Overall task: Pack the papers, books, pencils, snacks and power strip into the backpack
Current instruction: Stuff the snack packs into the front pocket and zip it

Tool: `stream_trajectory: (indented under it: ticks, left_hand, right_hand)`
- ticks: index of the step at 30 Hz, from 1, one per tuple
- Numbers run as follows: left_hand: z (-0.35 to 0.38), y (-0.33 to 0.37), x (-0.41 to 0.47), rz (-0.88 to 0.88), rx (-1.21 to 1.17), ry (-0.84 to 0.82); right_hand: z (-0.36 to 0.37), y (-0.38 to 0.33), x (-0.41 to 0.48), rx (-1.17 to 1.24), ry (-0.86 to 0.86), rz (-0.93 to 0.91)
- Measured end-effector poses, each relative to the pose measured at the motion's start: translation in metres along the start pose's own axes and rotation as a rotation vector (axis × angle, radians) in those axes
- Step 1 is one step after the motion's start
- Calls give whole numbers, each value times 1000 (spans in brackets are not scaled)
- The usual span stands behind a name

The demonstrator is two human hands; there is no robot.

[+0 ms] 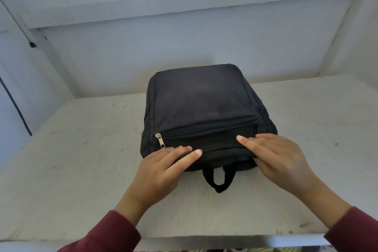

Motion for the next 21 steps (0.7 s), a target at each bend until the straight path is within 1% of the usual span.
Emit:
stream_trajectory:
  ticks: [2, 4, 9, 13, 15, 17, 21]
  left_hand:
    - [-7, 1, 8, -13, -7, 45]
    - [-18, 4, 21, -12, -9, 129]
    - [-56, 10, 78, -6, 38, 364]
    - [-81, 9, 118, 44, 49, 488]
    - [-93, 4, 139, 64, 38, 521]
    - [-99, -6, 161, 47, 25, 533]
    - [-93, -29, 203, -84, -1, 528]
  right_hand:
    - [-6, 4, 12, -7, 18, -1]
    - [-16, 7, 27, -16, 71, 14]
    - [-49, 24, 75, -62, 297, 107]
    - [-72, 41, 111, -26, 420, 174]
    - [-80, 51, 131, -12, 457, 199]
    - [-82, 65, 152, 10, 483, 238]
    - [-73, 96, 183, 109, 467, 340]
Point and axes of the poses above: each hand's wrist, its own x-axis towards the middle knuckle, its own z-axis out of the palm, y = z × x, the point moved 2 cm from there along x, towards the middle knuckle, and after that the axes turned 13 degrees about -z, right-handed, at the moved point
